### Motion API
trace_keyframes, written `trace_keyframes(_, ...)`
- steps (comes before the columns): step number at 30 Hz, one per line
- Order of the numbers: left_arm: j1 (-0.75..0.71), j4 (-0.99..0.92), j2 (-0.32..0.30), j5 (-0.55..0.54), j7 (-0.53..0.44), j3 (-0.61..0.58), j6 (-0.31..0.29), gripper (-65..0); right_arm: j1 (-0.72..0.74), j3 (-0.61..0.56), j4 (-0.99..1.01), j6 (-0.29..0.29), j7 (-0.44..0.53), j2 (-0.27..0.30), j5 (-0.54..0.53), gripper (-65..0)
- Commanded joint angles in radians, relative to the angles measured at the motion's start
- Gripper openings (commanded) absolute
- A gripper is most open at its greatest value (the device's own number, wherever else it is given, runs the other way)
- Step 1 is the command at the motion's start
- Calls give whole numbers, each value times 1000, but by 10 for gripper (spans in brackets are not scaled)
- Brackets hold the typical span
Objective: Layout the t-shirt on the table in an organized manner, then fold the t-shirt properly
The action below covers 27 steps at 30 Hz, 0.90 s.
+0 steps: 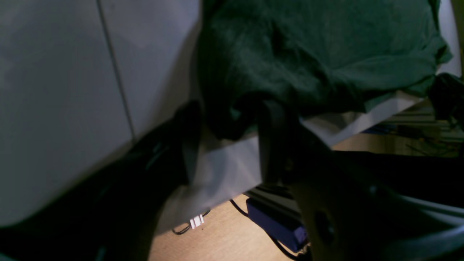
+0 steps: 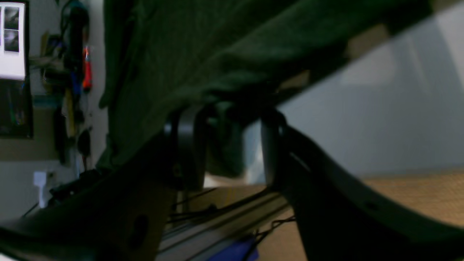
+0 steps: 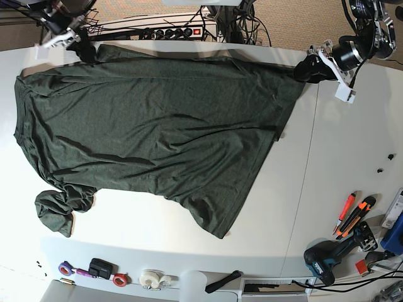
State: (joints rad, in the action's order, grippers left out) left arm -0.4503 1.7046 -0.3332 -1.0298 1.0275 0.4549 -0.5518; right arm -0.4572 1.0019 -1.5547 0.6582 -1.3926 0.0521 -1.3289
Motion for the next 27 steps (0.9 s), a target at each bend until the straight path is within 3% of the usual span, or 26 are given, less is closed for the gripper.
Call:
trace_keyframes(1,2,18,-13,-3,-19,8,-8,-379,-8,33,-11,19,11,15,-35,-401)
trace_keyframes(13,53,25,-13,93,-57,8,17,-379,-8,264,-10,40,9,101,-72,-401)
trace_keyframes(20,82,68,-14,187,-93,8,59,-380,-8,290,-10,40,12,150,-69,-401)
trace_keyframes(27,82,140,-13,271,-92,8,62,-379,-8,291,-10,40,13,167,-66,-401)
